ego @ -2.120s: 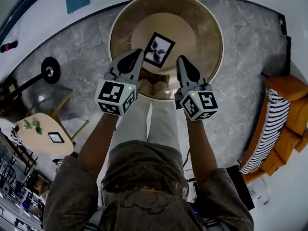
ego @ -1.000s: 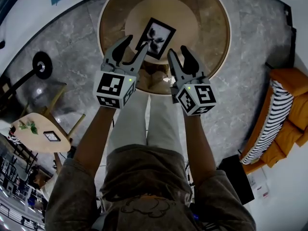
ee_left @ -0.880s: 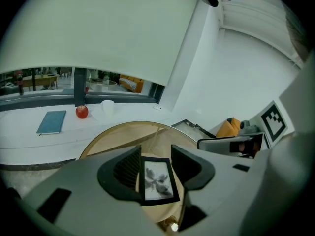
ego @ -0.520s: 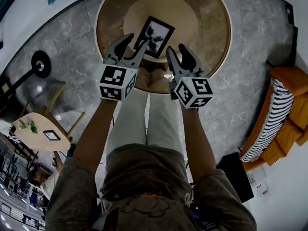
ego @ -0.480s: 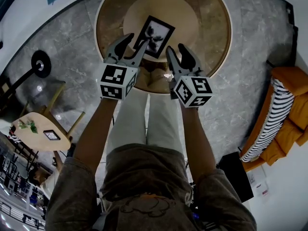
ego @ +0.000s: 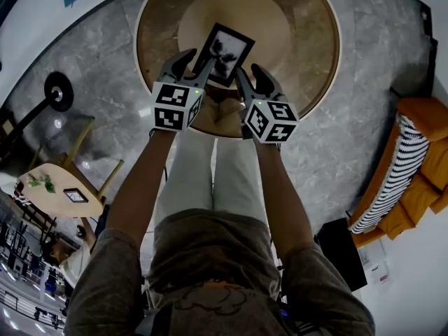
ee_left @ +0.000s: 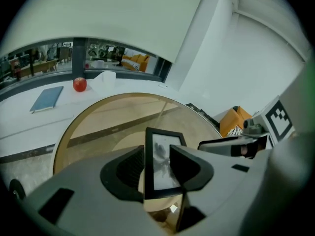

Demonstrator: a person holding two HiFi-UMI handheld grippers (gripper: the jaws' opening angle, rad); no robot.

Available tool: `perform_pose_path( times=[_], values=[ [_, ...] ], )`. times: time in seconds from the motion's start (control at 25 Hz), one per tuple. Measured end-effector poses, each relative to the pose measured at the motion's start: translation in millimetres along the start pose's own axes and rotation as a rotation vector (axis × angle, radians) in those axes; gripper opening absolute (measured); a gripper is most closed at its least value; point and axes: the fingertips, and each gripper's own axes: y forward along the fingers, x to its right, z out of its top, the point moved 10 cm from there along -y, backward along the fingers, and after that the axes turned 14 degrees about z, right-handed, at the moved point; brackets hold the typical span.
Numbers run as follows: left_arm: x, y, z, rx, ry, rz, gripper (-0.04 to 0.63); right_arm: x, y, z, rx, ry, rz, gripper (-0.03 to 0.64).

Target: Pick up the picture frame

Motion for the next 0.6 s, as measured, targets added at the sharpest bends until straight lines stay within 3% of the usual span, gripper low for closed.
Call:
perform_pose_path(
  times=[0.6],
  values=[
    [-6,33,-24,-0.098,-0.011,0.015,0.172,13,25,-19,-0.062,0.057,-0.015,0.178]
  ],
)
